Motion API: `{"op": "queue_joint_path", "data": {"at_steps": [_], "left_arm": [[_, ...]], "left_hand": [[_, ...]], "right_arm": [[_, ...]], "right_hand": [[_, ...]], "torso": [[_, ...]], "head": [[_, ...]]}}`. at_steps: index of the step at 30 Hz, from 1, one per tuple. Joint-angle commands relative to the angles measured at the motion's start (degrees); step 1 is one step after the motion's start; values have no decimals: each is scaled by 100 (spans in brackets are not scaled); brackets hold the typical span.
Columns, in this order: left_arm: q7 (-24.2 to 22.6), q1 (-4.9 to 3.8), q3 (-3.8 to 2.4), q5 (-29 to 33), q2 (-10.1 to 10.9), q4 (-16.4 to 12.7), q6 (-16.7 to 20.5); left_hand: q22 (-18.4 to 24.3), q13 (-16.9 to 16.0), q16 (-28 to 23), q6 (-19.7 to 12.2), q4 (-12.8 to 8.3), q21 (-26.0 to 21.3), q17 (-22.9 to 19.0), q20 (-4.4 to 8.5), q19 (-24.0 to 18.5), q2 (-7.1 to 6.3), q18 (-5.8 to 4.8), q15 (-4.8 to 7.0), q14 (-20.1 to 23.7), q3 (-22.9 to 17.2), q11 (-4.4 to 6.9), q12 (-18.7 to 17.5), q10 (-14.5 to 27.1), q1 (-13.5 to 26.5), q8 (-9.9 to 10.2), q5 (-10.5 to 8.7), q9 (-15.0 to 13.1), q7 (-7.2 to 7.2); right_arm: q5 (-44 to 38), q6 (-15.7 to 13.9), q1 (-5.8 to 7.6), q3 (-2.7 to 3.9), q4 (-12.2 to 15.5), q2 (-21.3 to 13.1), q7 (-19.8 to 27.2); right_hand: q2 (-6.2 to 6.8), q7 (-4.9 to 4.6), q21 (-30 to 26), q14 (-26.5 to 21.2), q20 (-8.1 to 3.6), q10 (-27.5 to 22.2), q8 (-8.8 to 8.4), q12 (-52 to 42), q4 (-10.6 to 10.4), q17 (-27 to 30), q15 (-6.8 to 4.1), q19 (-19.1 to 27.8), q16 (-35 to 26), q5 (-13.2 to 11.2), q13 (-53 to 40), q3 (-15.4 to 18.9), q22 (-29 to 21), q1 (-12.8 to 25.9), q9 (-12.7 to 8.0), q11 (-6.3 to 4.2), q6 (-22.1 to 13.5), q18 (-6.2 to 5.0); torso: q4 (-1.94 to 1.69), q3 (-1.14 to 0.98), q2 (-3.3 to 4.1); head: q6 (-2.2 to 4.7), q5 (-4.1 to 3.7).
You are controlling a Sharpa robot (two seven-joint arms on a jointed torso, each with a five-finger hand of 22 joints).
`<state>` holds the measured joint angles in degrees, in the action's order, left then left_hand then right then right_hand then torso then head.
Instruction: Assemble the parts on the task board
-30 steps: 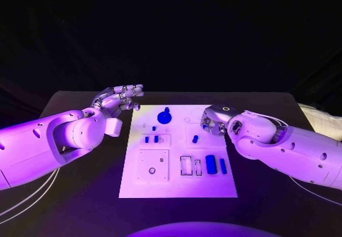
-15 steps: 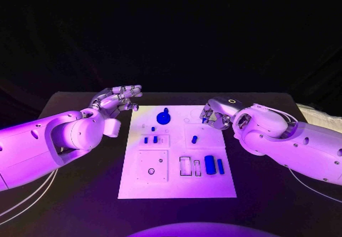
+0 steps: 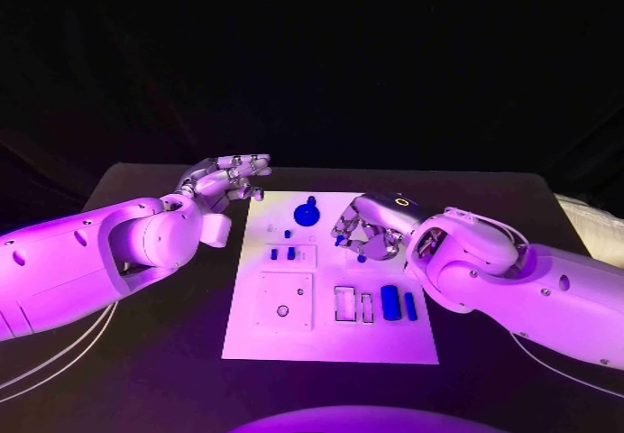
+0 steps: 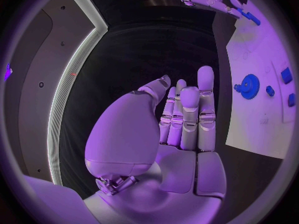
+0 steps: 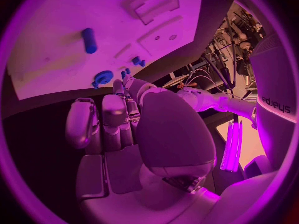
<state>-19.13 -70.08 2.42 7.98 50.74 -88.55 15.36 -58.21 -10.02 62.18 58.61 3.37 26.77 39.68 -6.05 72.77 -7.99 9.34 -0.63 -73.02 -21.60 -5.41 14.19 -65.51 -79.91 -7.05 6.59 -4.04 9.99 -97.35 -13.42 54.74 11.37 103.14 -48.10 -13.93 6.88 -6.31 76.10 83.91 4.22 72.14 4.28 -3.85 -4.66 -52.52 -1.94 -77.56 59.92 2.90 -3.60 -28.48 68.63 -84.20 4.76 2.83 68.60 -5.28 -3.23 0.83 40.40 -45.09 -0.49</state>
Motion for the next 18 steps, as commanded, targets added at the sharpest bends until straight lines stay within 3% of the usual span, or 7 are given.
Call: {"op": "queue_joint_path", "data": {"at_steps": [1,9,14,18], "left_arm": [[-29,-1,-4,-31,-37,-3,-39],[-26,-1,-4,-31,-97,-11,-47],[-29,-1,-4,-32,-132,-5,-56],[-30,-1,-4,-32,-146,-6,-62]], "left_hand": [[4,-7,11,-43,-4,-20,-5,-13,-37,48,91,6,35,29,8,34,44,-11,-22,20,8,-6],[7,-10,11,-48,-9,-26,-11,-14,-38,51,92,4,40,29,7,44,55,-17,-27,20,7,-4],[7,-10,11,-48,-9,-26,-11,-14,-38,51,92,4,40,29,7,44,55,-17,-27,20,7,-4],[7,-10,11,-48,-9,-26,-11,-14,-38,51,92,4,40,29,7,44,55,-17,-27,20,7,-4]], "right_arm": [[-34,25,-123,-33,57,152,215],[-158,201,-299,-202,-169,487,263],[-252,269,-375,-289,-312,688,226],[-363,288,-399,-344,-417,805,140]], "right_hand": [[-20,-35,32,110,12,28,-8,14,14,-6,36,-16,26,25,-9,-22,7,18,5,26,-4,40],[-28,-51,27,103,22,9,-23,22,46,5,43,-6,23,29,-7,-50,-2,22,2,38,-21,37],[-31,-55,27,102,24,6,-26,23,53,8,45,-5,22,32,-7,-56,-2,24,1,41,-25,38],[-33,-67,26,100,31,-11,-36,27,63,7,53,-1,27,30,-5,-63,-4,46,-2,52,-40,37]], "torso": [[-3,3,0],[-9,16,7],[10,1,8],[7,0,10]], "head": [[-40,95],[-106,210],[-141,262],[-160,273]]}}
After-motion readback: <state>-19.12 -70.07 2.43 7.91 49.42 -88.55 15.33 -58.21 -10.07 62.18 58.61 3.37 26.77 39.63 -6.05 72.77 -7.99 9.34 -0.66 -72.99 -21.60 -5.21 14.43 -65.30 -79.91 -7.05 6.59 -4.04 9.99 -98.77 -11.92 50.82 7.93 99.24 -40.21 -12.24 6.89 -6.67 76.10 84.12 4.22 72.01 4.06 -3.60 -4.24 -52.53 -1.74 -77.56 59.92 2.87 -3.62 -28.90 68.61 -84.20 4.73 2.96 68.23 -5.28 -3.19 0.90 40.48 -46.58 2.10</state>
